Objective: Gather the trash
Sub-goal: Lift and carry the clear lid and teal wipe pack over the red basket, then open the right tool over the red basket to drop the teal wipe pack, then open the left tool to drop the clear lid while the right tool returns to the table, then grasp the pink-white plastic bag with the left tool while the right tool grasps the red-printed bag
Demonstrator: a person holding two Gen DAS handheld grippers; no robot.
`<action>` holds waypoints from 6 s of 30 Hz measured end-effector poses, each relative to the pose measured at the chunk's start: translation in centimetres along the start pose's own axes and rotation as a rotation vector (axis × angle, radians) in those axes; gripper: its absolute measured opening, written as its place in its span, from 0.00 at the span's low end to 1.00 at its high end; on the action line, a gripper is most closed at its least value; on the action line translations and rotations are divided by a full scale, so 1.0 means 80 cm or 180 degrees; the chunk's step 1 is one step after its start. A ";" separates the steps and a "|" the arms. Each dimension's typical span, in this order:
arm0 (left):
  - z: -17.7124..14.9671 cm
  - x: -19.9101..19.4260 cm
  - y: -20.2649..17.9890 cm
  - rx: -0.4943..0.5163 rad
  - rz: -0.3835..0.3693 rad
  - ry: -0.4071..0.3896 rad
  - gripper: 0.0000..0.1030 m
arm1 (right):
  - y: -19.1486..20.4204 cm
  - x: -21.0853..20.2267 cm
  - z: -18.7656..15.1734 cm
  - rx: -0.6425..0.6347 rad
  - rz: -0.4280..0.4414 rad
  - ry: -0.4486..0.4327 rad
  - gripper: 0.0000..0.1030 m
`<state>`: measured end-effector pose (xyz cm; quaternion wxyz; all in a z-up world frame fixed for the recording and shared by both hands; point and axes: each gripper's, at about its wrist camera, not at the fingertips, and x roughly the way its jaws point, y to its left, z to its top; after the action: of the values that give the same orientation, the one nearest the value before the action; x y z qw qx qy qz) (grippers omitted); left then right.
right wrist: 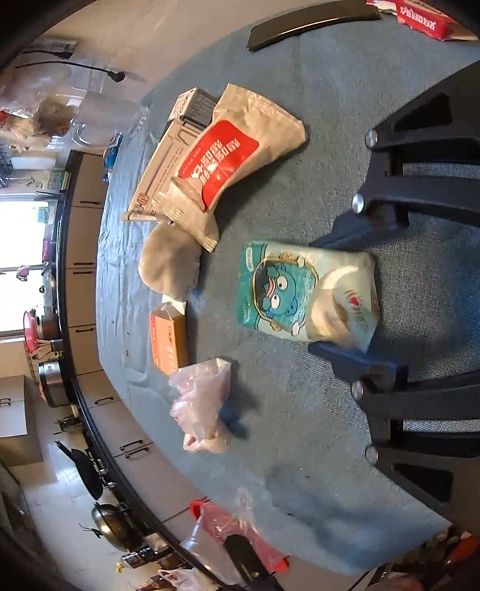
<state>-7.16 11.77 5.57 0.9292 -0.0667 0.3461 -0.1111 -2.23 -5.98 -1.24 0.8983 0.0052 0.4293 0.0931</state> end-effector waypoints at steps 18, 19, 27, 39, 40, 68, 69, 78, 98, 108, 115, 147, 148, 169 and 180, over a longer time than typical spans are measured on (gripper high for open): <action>0.009 -0.039 0.046 -0.0202 0.0144 -0.0212 0.23 | 0.043 -0.051 0.025 -0.0026 0.0794 -0.0367 0.37; 0.010 -0.043 0.052 -0.0227 0.0166 -0.0231 0.23 | 0.048 -0.049 0.027 -0.0043 0.0832 -0.0352 0.37; 0.008 -0.078 0.126 -0.0552 0.0467 -0.0395 0.23 | 0.128 -0.034 0.056 -0.0306 0.1304 -0.0215 0.38; -0.012 -0.078 0.229 -0.0895 0.0871 -0.0227 0.23 | 0.268 0.023 0.098 -0.0552 0.1935 0.0201 0.39; -0.014 -0.076 0.234 -0.0918 0.0868 -0.0213 0.23 | 0.279 0.029 0.100 -0.0550 0.1975 0.0236 0.40; -0.011 -0.083 0.236 -0.0999 0.0982 -0.0252 0.54 | 0.245 0.015 0.106 -0.0255 0.1983 0.0089 0.60; -0.011 -0.084 0.237 -0.1018 0.0984 -0.0255 0.57 | 0.237 0.011 0.103 -0.0240 0.1980 0.0064 0.60; -0.006 -0.086 0.232 -0.1131 0.1041 -0.0254 0.75 | 0.134 -0.039 0.070 -0.0036 0.1903 -0.0260 0.62; -0.007 -0.062 0.263 -0.1751 0.0723 0.0299 0.91 | -0.001 -0.059 0.025 0.0597 0.1693 -0.0416 0.71; -0.016 -0.050 0.291 -0.2288 0.0100 0.0445 0.91 | -0.006 -0.055 0.019 0.0598 0.1677 -0.0388 0.72; -0.019 -0.046 0.320 -0.2809 -0.0602 0.0249 0.91 | -0.008 -0.047 0.020 0.0620 0.1665 -0.0355 0.72; -0.004 -0.096 0.187 0.0469 0.0507 -0.0384 0.91 | 0.263 0.000 0.085 -0.0488 0.2800 0.0292 0.33; -0.005 -0.100 0.187 0.0521 0.0536 -0.0374 0.91 | 0.275 0.005 0.090 -0.0497 0.2831 0.0313 0.32; 0.007 -0.113 0.231 -0.0033 0.0410 -0.0696 0.91 | 0.209 -0.022 0.099 -0.0281 0.2152 -0.0201 0.54; 0.027 -0.051 0.110 0.0228 -0.0047 -0.0323 0.91 | 0.030 -0.050 0.058 0.0488 0.1729 -0.0440 0.57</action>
<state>-7.33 21.39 7.96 0.9465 -0.0414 0.2938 -0.1268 -1.50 -3.97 5.01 0.8646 0.1942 0.3557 0.2969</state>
